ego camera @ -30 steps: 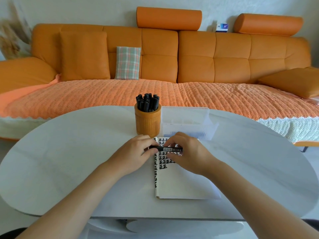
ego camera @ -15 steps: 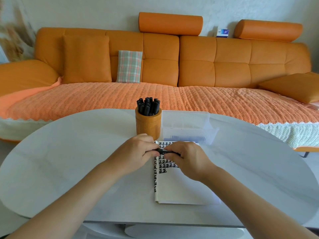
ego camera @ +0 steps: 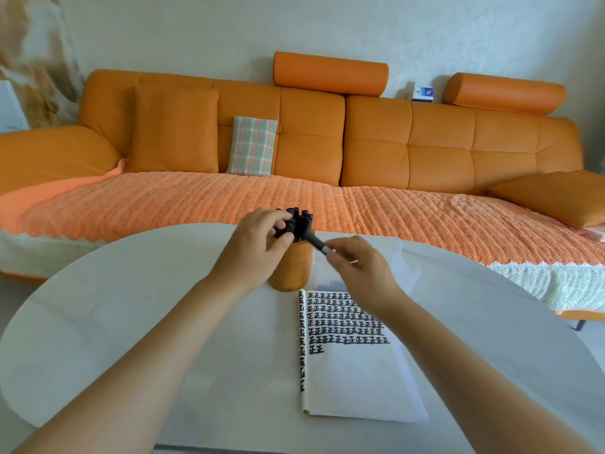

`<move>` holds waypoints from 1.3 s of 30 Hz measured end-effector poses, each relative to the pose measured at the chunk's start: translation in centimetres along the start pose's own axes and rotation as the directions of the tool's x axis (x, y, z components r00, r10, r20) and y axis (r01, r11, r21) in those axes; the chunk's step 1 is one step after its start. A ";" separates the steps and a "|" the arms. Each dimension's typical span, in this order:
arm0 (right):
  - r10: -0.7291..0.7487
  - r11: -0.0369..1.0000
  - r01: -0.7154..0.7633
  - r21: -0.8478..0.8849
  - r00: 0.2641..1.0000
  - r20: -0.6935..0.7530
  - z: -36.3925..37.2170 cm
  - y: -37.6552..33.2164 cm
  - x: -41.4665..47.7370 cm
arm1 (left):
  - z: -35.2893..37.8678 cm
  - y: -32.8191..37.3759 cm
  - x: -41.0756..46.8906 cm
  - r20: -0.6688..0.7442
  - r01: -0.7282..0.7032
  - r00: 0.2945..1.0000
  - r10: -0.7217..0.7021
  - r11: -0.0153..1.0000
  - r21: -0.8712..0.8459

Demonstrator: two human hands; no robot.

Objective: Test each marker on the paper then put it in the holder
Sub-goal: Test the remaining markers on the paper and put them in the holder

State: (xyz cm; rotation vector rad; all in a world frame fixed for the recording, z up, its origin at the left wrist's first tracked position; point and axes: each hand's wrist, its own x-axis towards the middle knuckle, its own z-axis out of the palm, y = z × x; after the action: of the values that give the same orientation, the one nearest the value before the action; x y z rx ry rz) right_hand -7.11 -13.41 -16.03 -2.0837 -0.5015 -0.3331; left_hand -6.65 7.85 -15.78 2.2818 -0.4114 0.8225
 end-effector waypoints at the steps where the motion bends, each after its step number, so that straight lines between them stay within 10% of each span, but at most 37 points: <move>1: 0.035 0.998 -0.033 0.058 0.999 -0.028 -0.2 -0.3 0.7 | 0.2 -0.3 0.5 -0.031 0.035 0.999 -0.035 0.999 0.005; 14: 0.093 0.974 -0.063 0.216 0.987 -0.132 1.4 -1.3 7.5 | 2.2 -3.4 4.1 0.395 0.439 0.851 -0.347 0.882 -0.171; 28: 0.066 0.942 -0.008 -0.336 0.984 0.163 2.5 -2.1 10.6 | 3.6 -3.2 5.4 0.325 0.470 0.877 -0.354 0.773 -0.426; 34: -0.261 0.891 0.286 -0.352 0.958 0.118 2.5 0.5 10.3 | 3.5 -2.4 5.9 0.289 0.430 0.901 -0.323 0.750 -0.503; 39: -0.085 0.976 0.148 -0.158 0.932 0.353 2.3 1.3 10.1 | 3.8 -1.6 6.6 0.174 0.301 0.953 -0.250 0.861 -0.410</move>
State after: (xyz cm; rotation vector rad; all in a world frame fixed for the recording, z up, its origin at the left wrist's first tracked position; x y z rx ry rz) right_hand 2.46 -9.89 -13.93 -2.3086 -0.8341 -0.0810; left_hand 0.78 6.02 -14.44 1.9127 -0.2741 0.4034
